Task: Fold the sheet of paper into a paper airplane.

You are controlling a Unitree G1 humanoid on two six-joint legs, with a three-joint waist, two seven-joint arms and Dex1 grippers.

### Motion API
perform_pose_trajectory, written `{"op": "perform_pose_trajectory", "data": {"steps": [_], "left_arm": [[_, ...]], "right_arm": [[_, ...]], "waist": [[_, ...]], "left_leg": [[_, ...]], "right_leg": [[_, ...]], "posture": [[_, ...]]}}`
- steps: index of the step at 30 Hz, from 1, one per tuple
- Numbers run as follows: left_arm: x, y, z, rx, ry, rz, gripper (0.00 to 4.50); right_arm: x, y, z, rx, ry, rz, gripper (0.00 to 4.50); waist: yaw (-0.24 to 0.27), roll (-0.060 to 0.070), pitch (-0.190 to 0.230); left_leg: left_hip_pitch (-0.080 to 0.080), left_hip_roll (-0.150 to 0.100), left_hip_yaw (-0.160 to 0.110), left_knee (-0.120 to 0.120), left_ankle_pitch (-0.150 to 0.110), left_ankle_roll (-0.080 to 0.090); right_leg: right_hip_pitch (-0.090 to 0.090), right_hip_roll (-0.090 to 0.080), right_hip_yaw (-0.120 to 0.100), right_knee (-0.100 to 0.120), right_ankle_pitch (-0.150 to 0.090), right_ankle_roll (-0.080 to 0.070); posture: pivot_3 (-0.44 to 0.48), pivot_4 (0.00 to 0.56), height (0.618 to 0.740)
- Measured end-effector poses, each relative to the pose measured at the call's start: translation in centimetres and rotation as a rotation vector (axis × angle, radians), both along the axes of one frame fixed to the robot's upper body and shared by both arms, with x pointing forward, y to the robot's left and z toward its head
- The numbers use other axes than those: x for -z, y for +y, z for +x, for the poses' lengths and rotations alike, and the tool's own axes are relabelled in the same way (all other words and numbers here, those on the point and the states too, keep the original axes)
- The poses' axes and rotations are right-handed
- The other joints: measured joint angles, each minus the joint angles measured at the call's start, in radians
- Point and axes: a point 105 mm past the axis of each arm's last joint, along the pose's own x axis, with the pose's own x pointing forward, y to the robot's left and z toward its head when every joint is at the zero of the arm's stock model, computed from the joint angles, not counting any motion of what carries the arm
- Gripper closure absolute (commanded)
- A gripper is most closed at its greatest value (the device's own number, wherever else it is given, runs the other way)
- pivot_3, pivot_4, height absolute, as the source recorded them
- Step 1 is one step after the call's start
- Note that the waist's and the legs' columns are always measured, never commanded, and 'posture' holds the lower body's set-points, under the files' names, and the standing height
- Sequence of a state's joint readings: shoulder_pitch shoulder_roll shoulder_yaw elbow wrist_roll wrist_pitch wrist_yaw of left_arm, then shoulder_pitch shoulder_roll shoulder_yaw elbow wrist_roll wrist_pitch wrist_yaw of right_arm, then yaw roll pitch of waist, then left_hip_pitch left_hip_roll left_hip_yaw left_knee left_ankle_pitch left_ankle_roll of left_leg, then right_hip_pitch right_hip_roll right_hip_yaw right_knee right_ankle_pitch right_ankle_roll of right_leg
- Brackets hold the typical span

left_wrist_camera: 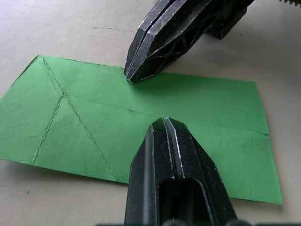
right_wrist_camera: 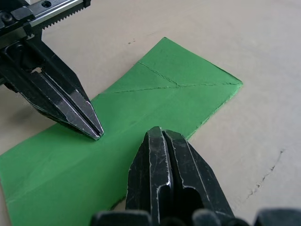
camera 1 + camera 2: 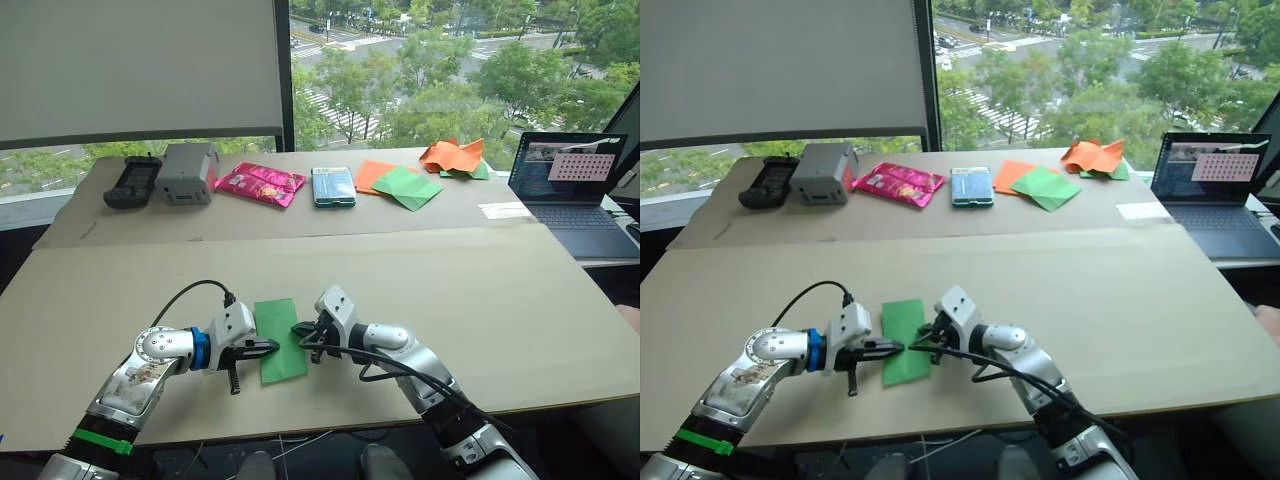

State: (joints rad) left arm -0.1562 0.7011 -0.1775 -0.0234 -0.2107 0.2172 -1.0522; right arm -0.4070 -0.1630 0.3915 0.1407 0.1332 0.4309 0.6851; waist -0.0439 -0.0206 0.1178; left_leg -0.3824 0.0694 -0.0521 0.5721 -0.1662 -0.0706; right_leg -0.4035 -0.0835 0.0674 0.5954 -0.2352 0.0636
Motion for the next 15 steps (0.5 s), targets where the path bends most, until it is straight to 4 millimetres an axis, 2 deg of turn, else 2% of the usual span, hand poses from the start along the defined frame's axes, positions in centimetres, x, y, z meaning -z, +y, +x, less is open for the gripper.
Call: {"op": "perform_pose_trajectory", "data": {"steps": [15], "left_arm": [[0.1, 0.5, -0.6, -0.017, -0.004, 0.009, 4.50]], "right_arm": [[-0.1, 1.6, 4.4, 0.006, 0.004, -0.010, 4.47]], "waist": [[-0.009, 0.004, -0.002]], "left_leg": [[0.002, 0.000, -0.001, 0.000, 0.000, 0.001]], "right_leg": [[0.001, 0.003, 0.002, 0.003, 0.000, 0.000]], "posture": [[0.000, 0.150, 0.718]]}}
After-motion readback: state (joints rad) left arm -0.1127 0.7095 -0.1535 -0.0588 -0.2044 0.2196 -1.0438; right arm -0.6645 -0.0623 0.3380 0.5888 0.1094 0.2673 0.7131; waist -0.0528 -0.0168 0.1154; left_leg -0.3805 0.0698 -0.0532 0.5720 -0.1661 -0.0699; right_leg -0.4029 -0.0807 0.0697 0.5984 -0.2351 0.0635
